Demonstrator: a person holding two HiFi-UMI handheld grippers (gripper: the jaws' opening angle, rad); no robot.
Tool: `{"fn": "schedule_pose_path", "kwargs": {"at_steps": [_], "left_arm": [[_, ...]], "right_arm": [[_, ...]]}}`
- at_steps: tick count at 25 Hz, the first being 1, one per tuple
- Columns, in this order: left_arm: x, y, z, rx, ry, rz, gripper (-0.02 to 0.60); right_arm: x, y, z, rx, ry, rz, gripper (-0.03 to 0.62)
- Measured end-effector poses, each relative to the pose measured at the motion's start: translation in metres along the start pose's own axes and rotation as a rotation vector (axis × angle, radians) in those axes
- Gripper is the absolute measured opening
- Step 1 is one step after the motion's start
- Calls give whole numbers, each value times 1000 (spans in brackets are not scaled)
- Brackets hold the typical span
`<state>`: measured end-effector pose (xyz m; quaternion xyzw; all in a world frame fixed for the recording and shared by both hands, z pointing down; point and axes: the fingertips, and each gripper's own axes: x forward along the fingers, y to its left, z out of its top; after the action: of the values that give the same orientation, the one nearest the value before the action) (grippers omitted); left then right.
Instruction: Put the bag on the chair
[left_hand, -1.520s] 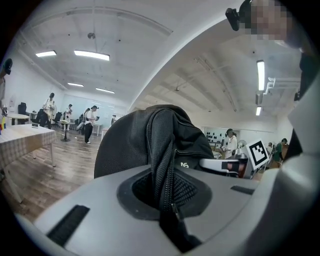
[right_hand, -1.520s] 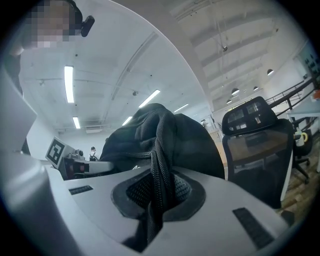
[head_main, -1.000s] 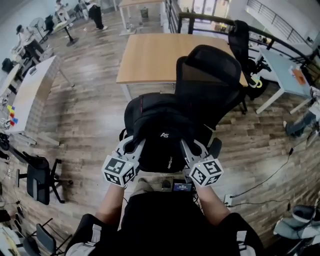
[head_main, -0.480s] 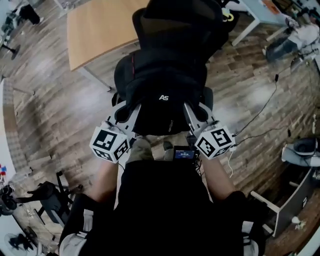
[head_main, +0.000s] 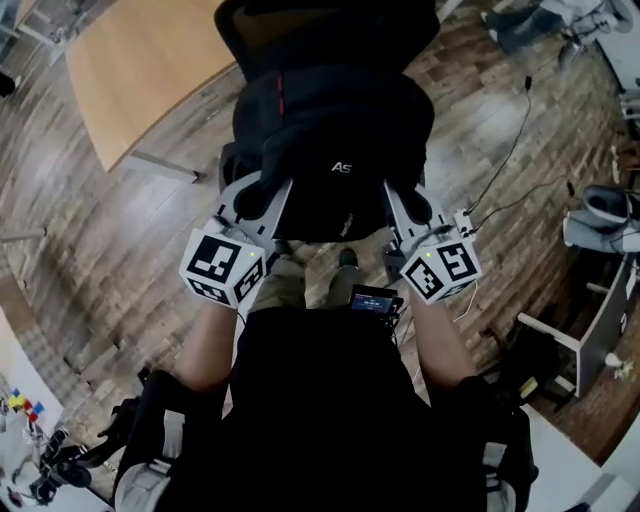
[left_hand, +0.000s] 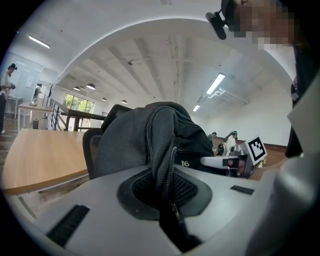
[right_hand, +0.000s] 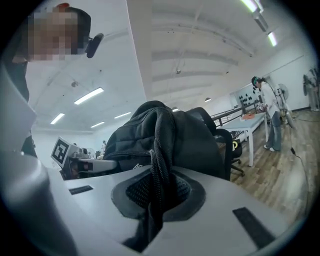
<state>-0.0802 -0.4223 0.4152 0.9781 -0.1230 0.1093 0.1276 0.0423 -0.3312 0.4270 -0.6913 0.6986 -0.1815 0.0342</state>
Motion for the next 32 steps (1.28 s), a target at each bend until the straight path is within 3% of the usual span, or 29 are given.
{"fn": "schedule_pose_path", "kwargs": {"at_steps": [9, 23, 32], "left_arm": [[34, 6, -21, -6, 27, -57, 31], [94, 18, -86, -126, 79, 111, 31], [127, 46, -132, -187, 126, 136, 31]], "right_arm": [[3, -28, -19, 41, 4, -48, 29], [42, -101, -70, 23, 106, 68, 29], [74, -134, -116, 83, 160, 81, 29]]}}
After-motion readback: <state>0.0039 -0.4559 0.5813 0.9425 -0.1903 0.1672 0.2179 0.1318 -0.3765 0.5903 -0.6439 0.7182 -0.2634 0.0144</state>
